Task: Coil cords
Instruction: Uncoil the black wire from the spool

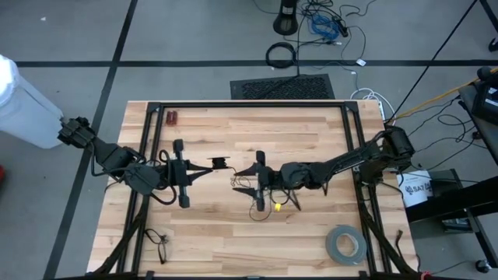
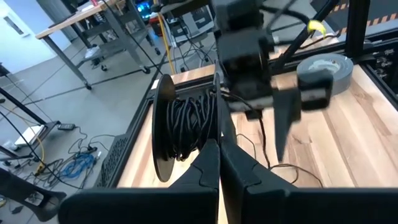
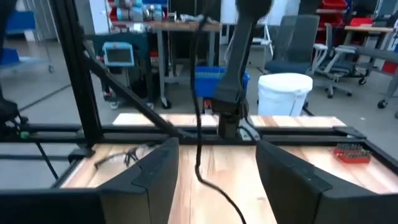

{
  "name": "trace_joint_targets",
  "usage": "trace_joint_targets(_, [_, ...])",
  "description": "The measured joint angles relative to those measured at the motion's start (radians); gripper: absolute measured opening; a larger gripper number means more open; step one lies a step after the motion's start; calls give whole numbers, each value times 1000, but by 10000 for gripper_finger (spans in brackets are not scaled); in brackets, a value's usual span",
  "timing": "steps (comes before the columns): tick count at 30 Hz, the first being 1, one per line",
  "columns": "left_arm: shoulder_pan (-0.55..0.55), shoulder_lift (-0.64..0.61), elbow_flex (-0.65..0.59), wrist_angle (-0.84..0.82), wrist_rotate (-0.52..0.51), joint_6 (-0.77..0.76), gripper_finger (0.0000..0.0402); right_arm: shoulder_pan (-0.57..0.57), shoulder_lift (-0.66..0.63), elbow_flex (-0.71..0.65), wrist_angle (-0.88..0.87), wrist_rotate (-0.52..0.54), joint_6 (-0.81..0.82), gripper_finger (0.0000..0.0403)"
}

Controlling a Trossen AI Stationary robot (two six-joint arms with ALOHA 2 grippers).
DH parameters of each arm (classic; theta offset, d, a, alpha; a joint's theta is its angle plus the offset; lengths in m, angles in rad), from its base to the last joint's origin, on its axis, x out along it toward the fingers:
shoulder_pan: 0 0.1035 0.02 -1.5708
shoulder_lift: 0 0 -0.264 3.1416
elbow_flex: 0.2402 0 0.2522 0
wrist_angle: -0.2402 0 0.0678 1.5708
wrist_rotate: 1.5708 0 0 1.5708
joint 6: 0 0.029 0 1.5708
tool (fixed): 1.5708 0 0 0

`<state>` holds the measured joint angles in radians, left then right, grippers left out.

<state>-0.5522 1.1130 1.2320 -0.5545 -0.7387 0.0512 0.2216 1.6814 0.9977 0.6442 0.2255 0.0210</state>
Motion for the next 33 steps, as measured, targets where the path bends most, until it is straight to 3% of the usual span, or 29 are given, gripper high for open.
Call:
trace_joint_targets(9, [0,0,0,-5,0,5,0,0,89,94,-34,-45,-20,170])
trace_joint_targets(20, [-41,0,0,-37,-7,-20,0,0,-30,96,-249,-44,-33,106])
trace_joint_targets(27, [-46,0,0,-28,-14,-20,0,3,-51,96,-261,-44,-36,14])
trace_joint_targets(33, [-46,0,0,-26,-20,-19,0,9,-51,96,-269,-44,-36,1])
